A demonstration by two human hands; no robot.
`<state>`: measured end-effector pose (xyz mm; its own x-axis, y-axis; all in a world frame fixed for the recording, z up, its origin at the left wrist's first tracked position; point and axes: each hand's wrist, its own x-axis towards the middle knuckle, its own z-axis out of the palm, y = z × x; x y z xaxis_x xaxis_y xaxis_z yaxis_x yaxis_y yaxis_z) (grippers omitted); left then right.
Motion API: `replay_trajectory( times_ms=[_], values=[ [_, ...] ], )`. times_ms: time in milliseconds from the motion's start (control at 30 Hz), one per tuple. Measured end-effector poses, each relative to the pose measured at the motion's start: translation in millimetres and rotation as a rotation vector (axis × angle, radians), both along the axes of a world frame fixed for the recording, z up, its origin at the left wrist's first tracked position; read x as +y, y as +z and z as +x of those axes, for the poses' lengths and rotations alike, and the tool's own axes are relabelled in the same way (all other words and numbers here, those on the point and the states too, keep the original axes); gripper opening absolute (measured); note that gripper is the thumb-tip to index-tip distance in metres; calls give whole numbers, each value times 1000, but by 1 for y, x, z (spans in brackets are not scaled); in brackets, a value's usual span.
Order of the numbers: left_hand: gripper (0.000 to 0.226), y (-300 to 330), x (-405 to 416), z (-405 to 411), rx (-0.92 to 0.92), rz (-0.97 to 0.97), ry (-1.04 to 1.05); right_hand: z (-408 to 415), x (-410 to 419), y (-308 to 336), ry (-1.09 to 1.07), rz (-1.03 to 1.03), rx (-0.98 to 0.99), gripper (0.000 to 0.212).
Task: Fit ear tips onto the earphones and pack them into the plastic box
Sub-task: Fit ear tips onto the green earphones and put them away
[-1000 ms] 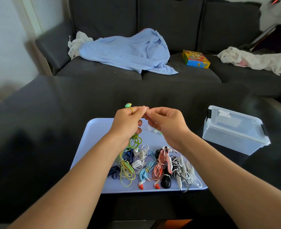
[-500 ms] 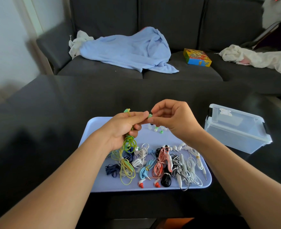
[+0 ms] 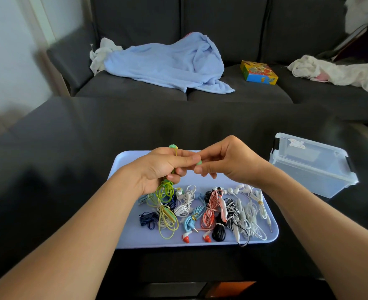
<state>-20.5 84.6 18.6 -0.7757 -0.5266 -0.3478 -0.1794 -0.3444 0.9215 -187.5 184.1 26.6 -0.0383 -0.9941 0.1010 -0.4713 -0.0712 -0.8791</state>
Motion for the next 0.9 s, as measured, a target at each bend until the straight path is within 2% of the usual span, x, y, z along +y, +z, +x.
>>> replay_trajectory(
  times_ms=[267,333,433,600,900],
  values=[
    [12,-5,0,-1,-16,-31,33,-2,-6,-10,-27,-56,189,15],
    [12,-5,-1,-2,-7,-16,57,-1,-6,-12,-51,-69,224,20],
    [11,-5,-2,-3,-9,16,62,0,-6,-12,-67,-72,156,37],
    [12,-7,-1,-5,-35,-17,55,-3,-6,-10,-47,-42,114,19],
    [16,-14,-2,-5,-63,-49,58,-1,-7,-16,-47,-124,286,15]
  ],
)
